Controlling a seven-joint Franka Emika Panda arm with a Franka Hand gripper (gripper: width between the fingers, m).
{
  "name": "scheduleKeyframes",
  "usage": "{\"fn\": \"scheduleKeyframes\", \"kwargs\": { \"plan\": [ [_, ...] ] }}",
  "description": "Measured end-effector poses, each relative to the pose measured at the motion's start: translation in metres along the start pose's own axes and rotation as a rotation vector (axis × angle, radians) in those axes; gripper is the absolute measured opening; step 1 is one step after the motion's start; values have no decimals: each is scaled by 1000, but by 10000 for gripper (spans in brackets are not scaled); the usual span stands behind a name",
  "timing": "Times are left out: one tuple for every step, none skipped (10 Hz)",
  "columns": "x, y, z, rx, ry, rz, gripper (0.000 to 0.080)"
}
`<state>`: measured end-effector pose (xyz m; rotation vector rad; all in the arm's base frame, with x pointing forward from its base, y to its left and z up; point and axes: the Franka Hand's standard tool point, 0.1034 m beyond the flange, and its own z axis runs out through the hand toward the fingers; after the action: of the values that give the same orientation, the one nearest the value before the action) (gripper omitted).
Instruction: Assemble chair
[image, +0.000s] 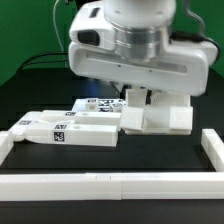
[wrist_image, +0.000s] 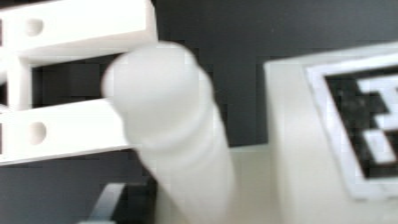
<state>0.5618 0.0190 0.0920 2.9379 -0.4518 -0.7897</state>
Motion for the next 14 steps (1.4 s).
{"fn": "scheduleKeyframes", "kwargs": {
  "plan": [
    [-1,-5,8,-16,-43,-7,320],
    [1,-1,8,-15,-44,-2,320],
    [2,-1,7,-14,-41,1,320],
    [2,-1,9,-16,-49,-16,320],
    [1,0,9,-18,-84,-85,320],
    [3,0,8,-15,-93,-150,320],
    [4,2,10,-8,-98,-222,320],
    [5,8,13,-2,-104,-248,320],
    [5,9,13,-2,-104,-237,320],
    [5,10,13,-2,-104,-236,320],
    [5,10,13,-1,-105,-236,320],
    [5,10,14,-2,-106,-235,320],
    [4,8,15,-15,-138,-233,320],
    [4,5,11,-28,-184,-234,320]
  ]
}}
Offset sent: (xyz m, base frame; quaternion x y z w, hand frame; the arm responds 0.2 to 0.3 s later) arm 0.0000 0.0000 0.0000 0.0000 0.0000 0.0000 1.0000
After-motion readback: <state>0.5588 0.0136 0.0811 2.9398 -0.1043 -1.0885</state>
